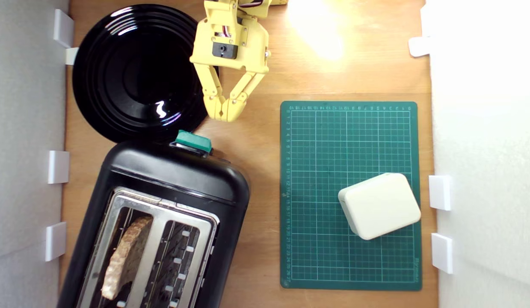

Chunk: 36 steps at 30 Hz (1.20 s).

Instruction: Start toaster

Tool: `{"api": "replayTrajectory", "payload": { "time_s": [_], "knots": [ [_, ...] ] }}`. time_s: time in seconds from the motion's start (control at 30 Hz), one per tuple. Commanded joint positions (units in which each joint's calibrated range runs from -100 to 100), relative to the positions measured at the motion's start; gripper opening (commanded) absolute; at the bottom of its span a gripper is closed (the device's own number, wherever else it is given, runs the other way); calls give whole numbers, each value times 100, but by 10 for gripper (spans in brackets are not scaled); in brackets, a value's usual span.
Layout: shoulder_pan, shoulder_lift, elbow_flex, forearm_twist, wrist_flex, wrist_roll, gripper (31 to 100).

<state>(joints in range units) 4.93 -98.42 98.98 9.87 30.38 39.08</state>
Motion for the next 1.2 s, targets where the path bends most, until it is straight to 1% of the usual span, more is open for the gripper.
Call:
{"api": "replayTrajectory", "payload": {
  "time_s": [0.0, 0.1, 0.2, 0.27, 0.4, 0.5, 0.63, 0.67, 0.9, 0.93, 1.0, 1.1, 1.17],
  "knots": [
    [15, -83, 66, -21, -2, 16, 314],
    [79, -83, 66, -11, -2, 16, 314],
    [111, -34, 66, 82, -2, 53, 314],
    [214, 8, 57, 92, -10, 89, 314],
    [246, 50, 57, 92, -10, 362, 313],
    [317, 358, -53, 92, -10, 556, 313],
    [460, 882, -643, 26, -10, 640, 313],
    [460, 1049, -807, 82, -10, 619, 313],
    [484, 2165, -1970, 111, 7, 603, 313],
    [547, 2281, -2124, 120, 7, 603, 313],
    [690, 2506, -2406, 195, 7, 603, 313],
    [746, 2748, -2760, 289, 7, 629, 314],
    [746, 2889, -2951, 523, 7, 608, 314]
  ]
}}
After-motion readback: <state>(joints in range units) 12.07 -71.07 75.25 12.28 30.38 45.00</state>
